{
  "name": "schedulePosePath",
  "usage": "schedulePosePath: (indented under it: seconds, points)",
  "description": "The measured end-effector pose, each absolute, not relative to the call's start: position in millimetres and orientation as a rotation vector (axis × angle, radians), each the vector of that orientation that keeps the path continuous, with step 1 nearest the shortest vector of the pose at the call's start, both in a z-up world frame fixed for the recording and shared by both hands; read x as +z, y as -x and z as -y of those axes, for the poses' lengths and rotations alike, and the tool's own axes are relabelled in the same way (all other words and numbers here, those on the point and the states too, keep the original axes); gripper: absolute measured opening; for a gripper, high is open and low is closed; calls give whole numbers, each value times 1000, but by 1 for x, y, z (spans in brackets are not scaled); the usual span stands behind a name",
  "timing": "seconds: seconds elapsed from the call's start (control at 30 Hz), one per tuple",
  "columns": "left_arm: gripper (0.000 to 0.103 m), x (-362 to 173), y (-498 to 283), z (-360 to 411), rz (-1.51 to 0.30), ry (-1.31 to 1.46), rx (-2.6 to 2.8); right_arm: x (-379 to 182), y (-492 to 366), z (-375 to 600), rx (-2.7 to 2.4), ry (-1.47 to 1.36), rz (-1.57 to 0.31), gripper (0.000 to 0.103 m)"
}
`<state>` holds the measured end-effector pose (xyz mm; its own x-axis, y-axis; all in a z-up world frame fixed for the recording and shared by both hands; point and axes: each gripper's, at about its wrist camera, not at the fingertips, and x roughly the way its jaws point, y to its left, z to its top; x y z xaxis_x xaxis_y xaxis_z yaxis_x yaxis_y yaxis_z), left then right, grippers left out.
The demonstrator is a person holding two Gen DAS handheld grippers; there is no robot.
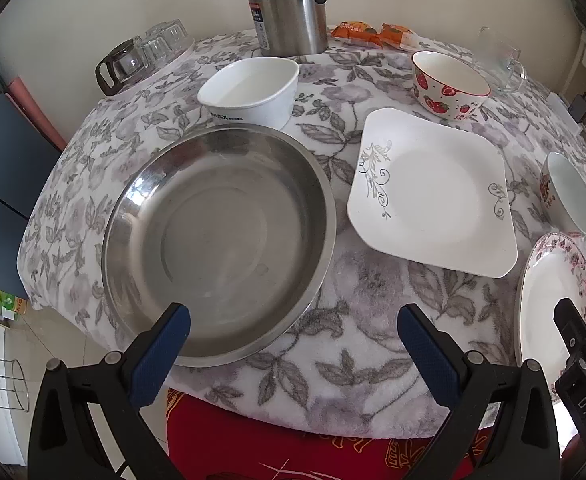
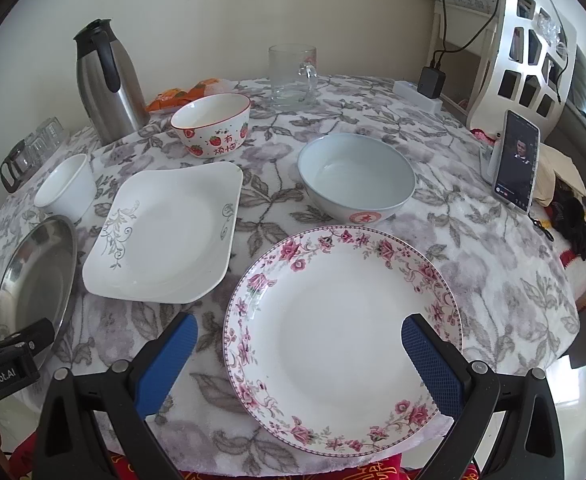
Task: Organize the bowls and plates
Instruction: 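Move both grippers to the steel tray rim and close them on it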
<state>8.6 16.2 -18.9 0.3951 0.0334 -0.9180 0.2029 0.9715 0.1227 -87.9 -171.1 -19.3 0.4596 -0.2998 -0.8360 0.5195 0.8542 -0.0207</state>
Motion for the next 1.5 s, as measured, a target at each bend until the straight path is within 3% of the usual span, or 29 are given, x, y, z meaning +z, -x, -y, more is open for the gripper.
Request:
schedulePosePath:
  seconds: [0.47, 1.1, 1.5]
  points:
    - [103, -14, -23, -58, -1135, -135, -47, -19, 68, 130, -425, -220, -968, 103]
    - [103, -23, -60, -194, -1049, 263, 253, -29, 15, 49, -151, -255, -928, 103]
    - [103, -41, -79, -194, -1090, 283, 119, -44, -10, 25, -44, -322, -952, 103]
